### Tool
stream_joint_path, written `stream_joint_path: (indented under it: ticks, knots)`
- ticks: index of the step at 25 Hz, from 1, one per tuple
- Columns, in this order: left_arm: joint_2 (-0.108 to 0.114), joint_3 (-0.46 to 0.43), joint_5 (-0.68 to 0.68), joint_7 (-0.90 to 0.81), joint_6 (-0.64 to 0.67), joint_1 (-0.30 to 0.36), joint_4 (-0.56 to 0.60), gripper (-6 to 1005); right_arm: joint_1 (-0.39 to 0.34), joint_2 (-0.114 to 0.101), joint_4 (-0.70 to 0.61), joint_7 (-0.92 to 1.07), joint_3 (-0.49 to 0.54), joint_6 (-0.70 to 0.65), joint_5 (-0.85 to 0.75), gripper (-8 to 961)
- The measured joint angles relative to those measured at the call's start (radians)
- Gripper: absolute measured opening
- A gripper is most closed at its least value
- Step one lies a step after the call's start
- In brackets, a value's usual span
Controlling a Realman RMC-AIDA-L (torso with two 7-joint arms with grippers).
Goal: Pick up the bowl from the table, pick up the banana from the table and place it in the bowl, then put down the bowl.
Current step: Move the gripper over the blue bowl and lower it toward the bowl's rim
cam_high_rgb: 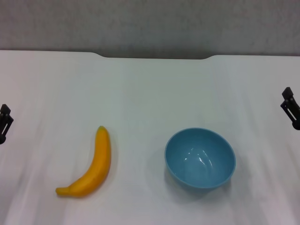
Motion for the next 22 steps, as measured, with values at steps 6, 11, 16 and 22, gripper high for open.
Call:
stream_joint_path:
  ticks: [6,11,16,22]
  knots:
    - [-0.004,0.012,-0.033,0.007,0.087,0.012,0.008,801,0.004,0.003,0.004,-0.015,0.003,0.005,0.001,894]
    - [0.001,0.052,-0.061,-0.004,0.067,0.007,0.010,798,0.008,0.001,0.019,-0.013,-0.002,0.057,0.002,893]
    - [0.005,0.072,-0.053,-0.005,0.056,0.007,0.006,794,0.008,-0.001,0.028,-0.012,-0.003,0.087,0.001,893]
    - [0.056,0.075,-0.021,-0.079,-0.191,0.050,-0.166,789,0.010,-0.024,0.110,-0.012,0.010,0.231,-0.012,894]
